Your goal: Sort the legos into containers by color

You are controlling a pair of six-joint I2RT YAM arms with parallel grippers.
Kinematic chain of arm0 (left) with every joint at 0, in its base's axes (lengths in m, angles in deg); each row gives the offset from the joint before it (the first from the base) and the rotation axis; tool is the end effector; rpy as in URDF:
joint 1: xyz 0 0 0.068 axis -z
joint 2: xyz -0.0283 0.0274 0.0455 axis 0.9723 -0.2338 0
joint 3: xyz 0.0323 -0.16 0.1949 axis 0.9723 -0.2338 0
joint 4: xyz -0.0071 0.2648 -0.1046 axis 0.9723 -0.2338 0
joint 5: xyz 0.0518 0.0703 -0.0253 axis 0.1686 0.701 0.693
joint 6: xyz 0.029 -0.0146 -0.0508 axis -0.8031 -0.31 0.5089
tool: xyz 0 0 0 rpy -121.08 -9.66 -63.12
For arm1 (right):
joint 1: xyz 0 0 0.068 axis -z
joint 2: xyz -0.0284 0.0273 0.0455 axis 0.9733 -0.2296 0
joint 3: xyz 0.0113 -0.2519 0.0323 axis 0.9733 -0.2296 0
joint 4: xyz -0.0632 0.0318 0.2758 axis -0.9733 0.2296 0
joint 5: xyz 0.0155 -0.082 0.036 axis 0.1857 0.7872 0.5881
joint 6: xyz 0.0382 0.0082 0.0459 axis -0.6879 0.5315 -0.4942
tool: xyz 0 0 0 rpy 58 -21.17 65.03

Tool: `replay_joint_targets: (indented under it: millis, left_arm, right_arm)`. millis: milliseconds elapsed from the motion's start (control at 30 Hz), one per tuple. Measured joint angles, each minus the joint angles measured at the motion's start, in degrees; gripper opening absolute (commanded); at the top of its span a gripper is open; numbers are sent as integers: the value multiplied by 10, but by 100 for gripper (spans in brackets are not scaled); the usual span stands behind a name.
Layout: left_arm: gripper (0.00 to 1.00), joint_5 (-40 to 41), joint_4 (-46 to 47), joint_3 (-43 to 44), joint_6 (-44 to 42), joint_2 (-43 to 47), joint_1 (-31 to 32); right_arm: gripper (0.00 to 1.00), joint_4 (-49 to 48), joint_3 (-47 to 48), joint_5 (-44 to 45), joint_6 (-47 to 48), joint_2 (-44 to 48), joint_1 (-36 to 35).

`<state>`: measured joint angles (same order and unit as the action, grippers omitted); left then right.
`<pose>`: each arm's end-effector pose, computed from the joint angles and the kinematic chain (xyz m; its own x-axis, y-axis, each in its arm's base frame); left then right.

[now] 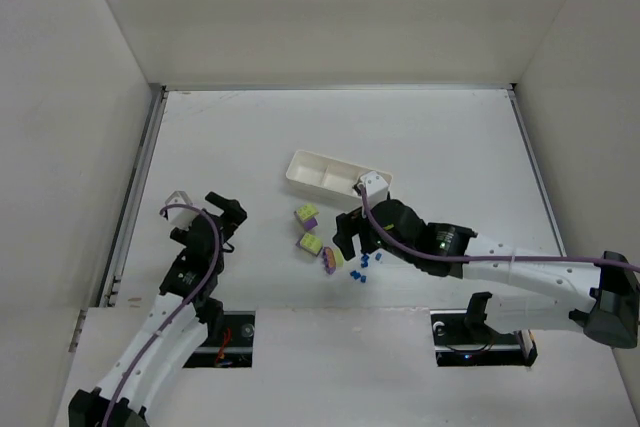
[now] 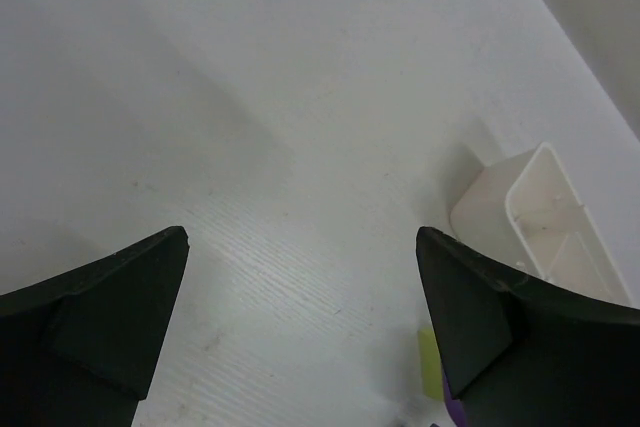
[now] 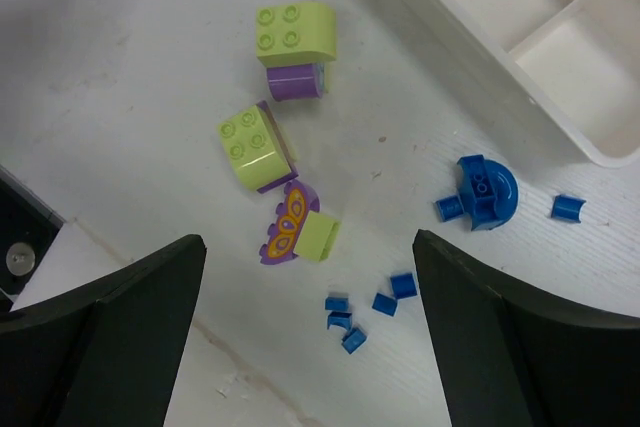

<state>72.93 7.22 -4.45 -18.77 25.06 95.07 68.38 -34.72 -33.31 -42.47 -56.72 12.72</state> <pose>0.1842 -0.0400 0.1838 -0.1069 -0.6361 -0.7642 -0.3102 0.7515 -0.5822 0.1383 0.2505 0.2460 -0.5245 -0.1830 -0.8315 -0.5646 0.8058 0.1788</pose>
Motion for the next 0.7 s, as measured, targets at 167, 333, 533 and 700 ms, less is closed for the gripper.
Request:
replay_joint_targets:
  millis: [167, 333, 533, 700]
  left_arm:
    - [100, -5, 7, 10, -11, -34, -4]
    - [100, 1, 86, 17, -26, -67, -2]
    - [21, 5, 187, 17, -20, -147, 7]
    - [26, -28, 269, -19, -47, -116, 5]
  right_arm:
    - [71, -31, -13, -1, 24, 17, -3]
    - [27, -71, -44, -14, 40, 57, -6]
    - [76, -110, -55, -52, 42, 7, -5]
    - [93, -139, -47, -75, 70, -113, -3]
